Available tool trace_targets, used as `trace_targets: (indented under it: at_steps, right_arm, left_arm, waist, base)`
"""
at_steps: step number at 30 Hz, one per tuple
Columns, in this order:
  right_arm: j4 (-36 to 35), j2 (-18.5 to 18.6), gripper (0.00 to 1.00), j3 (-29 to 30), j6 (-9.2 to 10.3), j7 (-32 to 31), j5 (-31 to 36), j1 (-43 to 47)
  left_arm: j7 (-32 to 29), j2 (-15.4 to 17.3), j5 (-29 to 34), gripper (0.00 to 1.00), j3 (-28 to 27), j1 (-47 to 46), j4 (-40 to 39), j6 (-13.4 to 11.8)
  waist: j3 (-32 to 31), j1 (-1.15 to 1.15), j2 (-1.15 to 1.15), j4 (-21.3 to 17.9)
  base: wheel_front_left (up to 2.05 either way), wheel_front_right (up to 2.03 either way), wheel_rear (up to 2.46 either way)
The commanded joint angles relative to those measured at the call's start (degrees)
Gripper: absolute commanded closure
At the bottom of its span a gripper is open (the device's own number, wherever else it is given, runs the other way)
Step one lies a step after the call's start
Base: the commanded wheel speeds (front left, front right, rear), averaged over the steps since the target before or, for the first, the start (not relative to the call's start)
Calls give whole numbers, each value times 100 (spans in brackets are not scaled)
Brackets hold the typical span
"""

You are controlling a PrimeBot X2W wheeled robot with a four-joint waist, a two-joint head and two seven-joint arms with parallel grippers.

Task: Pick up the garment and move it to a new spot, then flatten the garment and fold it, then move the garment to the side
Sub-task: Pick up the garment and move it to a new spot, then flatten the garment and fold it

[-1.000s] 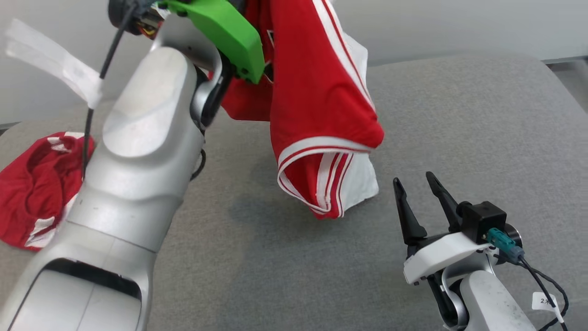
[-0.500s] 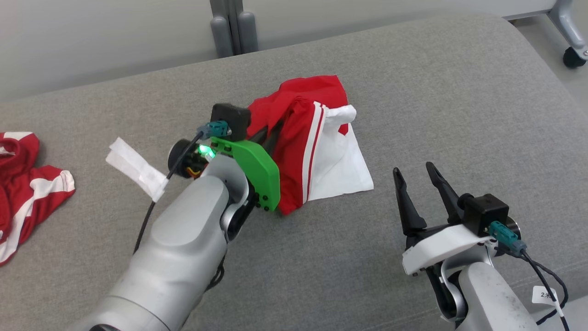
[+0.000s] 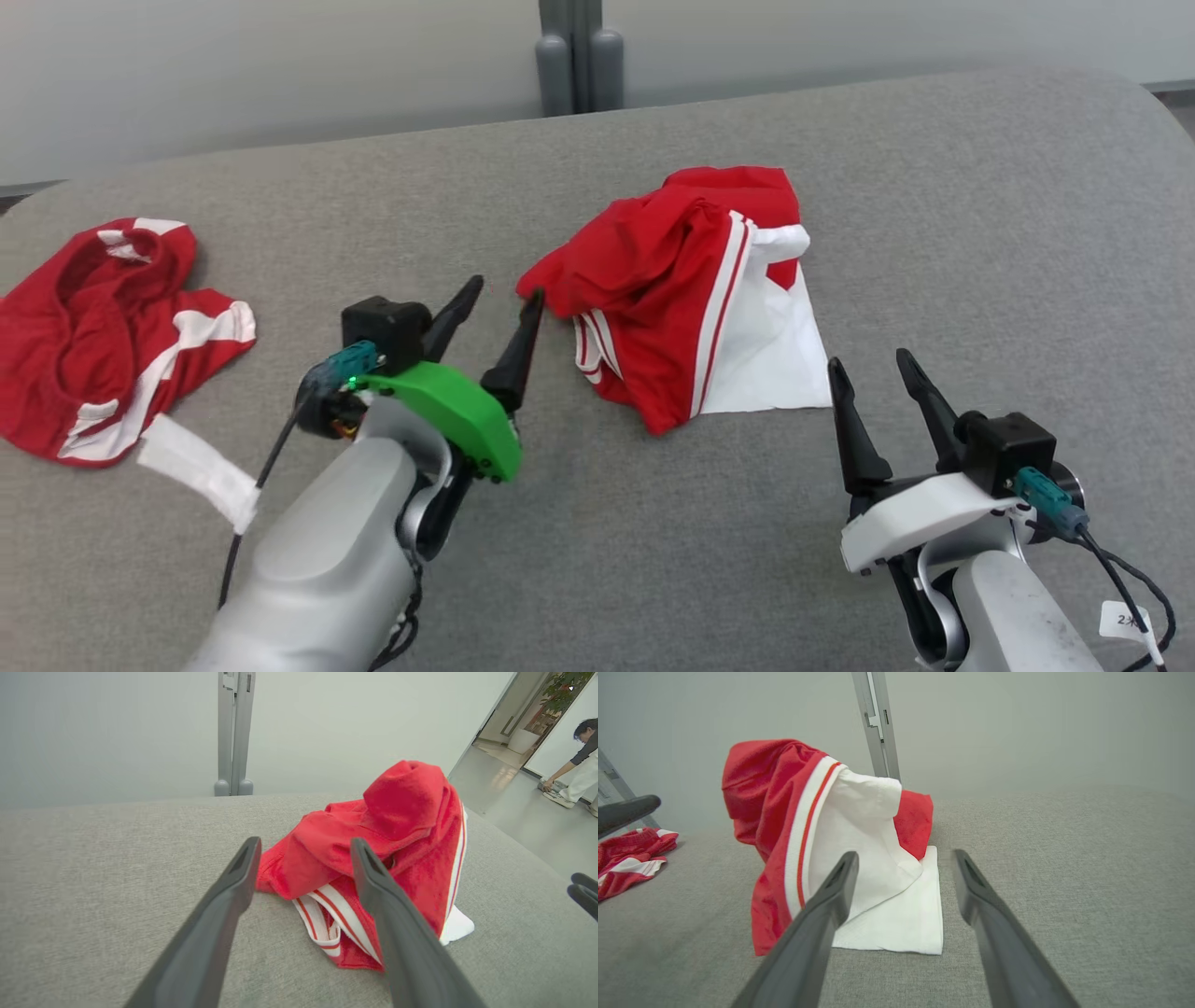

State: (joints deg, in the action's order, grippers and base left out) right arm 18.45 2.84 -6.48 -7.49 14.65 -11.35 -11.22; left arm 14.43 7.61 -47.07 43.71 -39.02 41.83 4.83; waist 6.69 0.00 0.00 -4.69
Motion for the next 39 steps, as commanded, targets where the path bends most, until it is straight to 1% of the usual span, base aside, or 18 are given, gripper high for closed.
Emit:
trace_targets:
  at_steps: [1,3,6,7,8,10,12,15,20,23,29,39]
  right_arm:
    - [-5,11,0,28,0,2,38,95]
    - [-13,13,0,77,1,-19,47,146]
    - [-36,13,0,119,1,-46,43,197]
    - [-49,12,0,134,1,-52,42,210]
    - [-64,14,0,154,0,-59,44,241]
    - [-75,12,0,174,0,-71,40,294]
    - [-89,12,0,189,0,-86,21,314]
    - [-84,12,0,222,0,-86,-18,363]
    - [-72,12,0,274,1,-76,-38,422]
    - [-54,12,0,284,0,-72,-53,446]
    - [11,12,0,315,0,-70,-63,507]
    - [106,12,0,343,0,-114,-81,494]
  left_arm:
    - [50,146,85,0,-110,230,-171,-109]
    - [81,327,180,0,-375,447,-523,-263]
    - [75,618,446,0,-932,910,-1229,-536]
    - [74,646,468,0,-1104,1085,-1430,-605]
    - [70,724,626,0,-1294,1271,-1693,-666]
    - [71,814,740,0,-1641,1622,-2082,-750]
    - [71,871,892,0,-1907,1964,-2377,-782]
    - [72,884,1108,0,-2249,2403,-2712,-744]
    - [73,771,1544,0,-2774,3018,-3026,-715]
    - [73,672,1737,0,-3031,3324,-3042,-692]
    - [73,475,1950,0,-3445,3761,-2882,-512]
    - [73,205,2197,0,-3825,3863,-2682,-274]
  waist:
    - [-234,0,0,365]
    - [-307,0,0,474]
    - [-403,0,0,589]
    - [-424,0,0,611]
    - [-451,0,0,642]
    - [-505,0,0,675]
    - [-551,0,0,689]
    - [-609,0,0,692]
    - [-674,0,0,648]
    - [-697,0,0,609]
    - [-736,0,0,569]
    - [-743,0,0,591]
  base:
    - [0,0,0]
    - [0,0,0]
    - [0,0,0]
    - [0,0,0]
    - [0,0,0]
    - [0,0,0]
    - [0,0,0]
    - [0,0,0]
    - [0,0,0]
    - [0,0,0]
    - [0,0,0]
    - [0,0,0]
